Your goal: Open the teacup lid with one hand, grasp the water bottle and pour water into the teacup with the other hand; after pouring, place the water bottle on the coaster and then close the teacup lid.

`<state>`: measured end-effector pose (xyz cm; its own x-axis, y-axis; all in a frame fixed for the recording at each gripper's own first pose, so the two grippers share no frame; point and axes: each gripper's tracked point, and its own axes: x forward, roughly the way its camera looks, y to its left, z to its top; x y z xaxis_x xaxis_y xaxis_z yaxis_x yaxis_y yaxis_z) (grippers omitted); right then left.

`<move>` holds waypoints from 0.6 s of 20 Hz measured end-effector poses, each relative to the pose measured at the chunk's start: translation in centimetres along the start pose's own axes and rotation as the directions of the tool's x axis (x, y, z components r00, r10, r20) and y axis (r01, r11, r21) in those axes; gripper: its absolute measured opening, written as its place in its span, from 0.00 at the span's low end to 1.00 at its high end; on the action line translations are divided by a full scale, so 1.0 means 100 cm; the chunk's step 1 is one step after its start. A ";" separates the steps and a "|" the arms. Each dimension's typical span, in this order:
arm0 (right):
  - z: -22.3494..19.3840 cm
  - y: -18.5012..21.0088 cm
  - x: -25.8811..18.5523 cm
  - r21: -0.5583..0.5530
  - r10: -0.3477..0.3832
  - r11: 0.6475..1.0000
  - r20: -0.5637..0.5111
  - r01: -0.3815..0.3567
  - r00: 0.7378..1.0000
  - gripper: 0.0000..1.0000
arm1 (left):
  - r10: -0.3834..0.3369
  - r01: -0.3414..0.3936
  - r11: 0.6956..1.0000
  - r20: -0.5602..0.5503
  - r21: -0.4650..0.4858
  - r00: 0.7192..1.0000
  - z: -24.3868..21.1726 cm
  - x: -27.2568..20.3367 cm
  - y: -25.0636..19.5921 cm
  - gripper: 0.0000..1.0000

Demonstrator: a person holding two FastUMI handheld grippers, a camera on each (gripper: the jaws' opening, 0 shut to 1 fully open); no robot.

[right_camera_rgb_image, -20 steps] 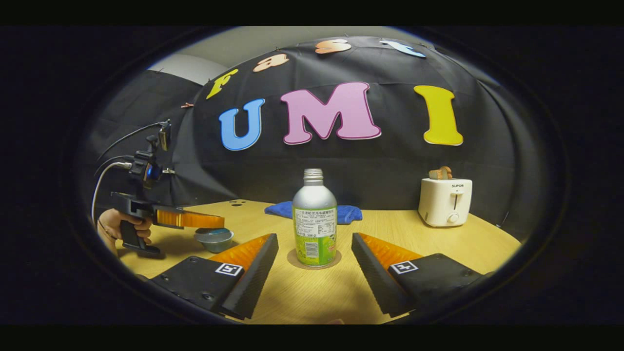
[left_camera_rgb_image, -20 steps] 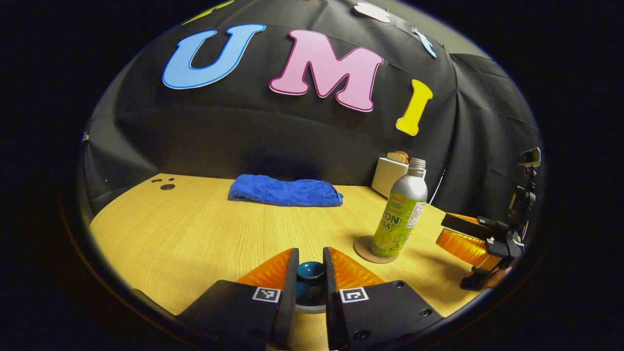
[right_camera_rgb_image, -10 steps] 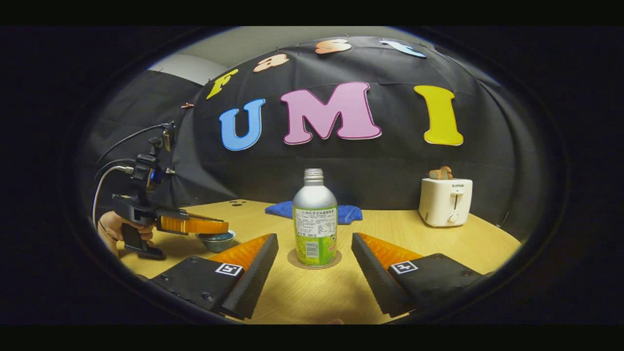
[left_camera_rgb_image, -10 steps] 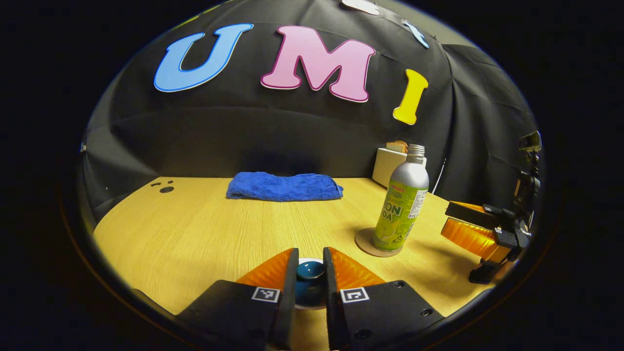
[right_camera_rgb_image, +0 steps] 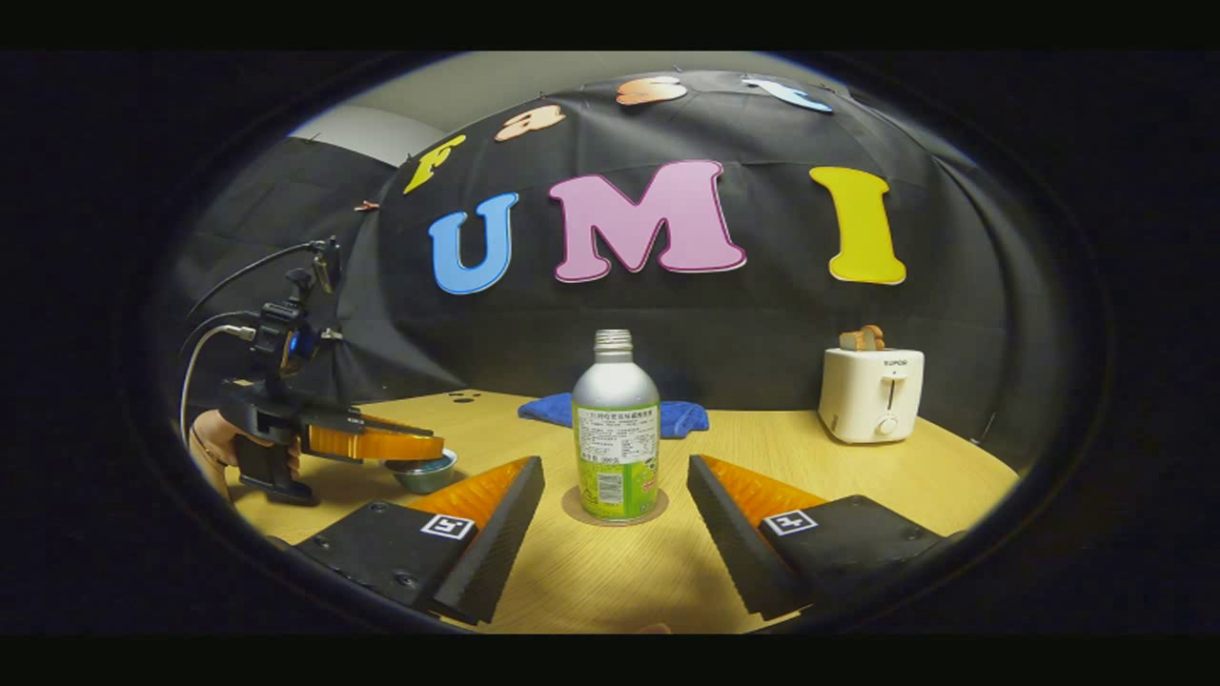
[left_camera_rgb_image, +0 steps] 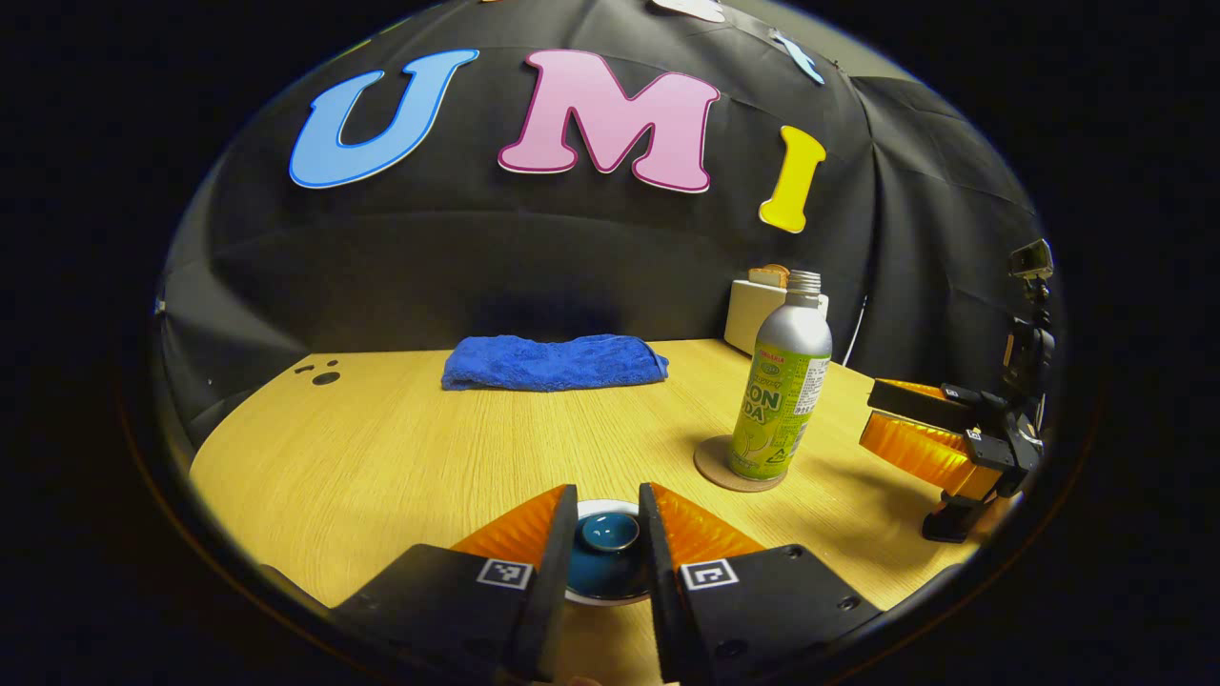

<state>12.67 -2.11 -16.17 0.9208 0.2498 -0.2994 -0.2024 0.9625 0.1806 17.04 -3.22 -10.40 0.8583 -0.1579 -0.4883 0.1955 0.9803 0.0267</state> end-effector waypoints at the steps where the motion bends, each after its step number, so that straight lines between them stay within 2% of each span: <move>1: 0.000 0.000 -0.001 0.000 0.000 1.000 0.000 0.000 1.000 0.94 | 0.002 -0.002 1.000 0.006 0.005 1.000 0.003 -0.002 -0.001 0.46; 4: 0.000 0.000 0.000 0.000 0.000 1.000 0.000 0.000 1.000 0.94 | 0.063 -0.064 0.998 0.105 0.012 0.992 0.032 -0.014 0.008 0.68; 6: 0.000 0.000 0.000 0.000 0.000 1.000 0.001 0.000 1.000 0.94 | 0.100 -0.098 0.995 0.209 -0.019 0.973 0.057 -0.030 0.010 0.75; 9: 0.000 0.001 -0.001 0.000 0.000 1.000 0.001 0.000 1.000 0.94 | 0.081 -0.045 0.994 0.381 -0.102 0.921 0.089 -0.057 -0.006 0.85; 10: 0.000 0.001 -0.001 -0.001 0.000 1.000 0.001 0.000 1.000 0.94 | 0.077 -0.016 0.989 0.427 -0.145 0.901 0.093 -0.067 -0.009 0.92; 12: 0.000 0.000 -0.002 -0.001 -0.008 1.000 0.000 0.008 1.000 0.94 | 0.060 0.037 0.982 0.487 -0.186 0.871 0.091 -0.083 -0.021 0.93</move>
<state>12.48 -2.20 -16.11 0.9225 0.2419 -0.3007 -0.1952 0.9646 0.1771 13.84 -5.07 1.53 0.9906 -0.1368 0.0010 0.1353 0.9788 -0.1538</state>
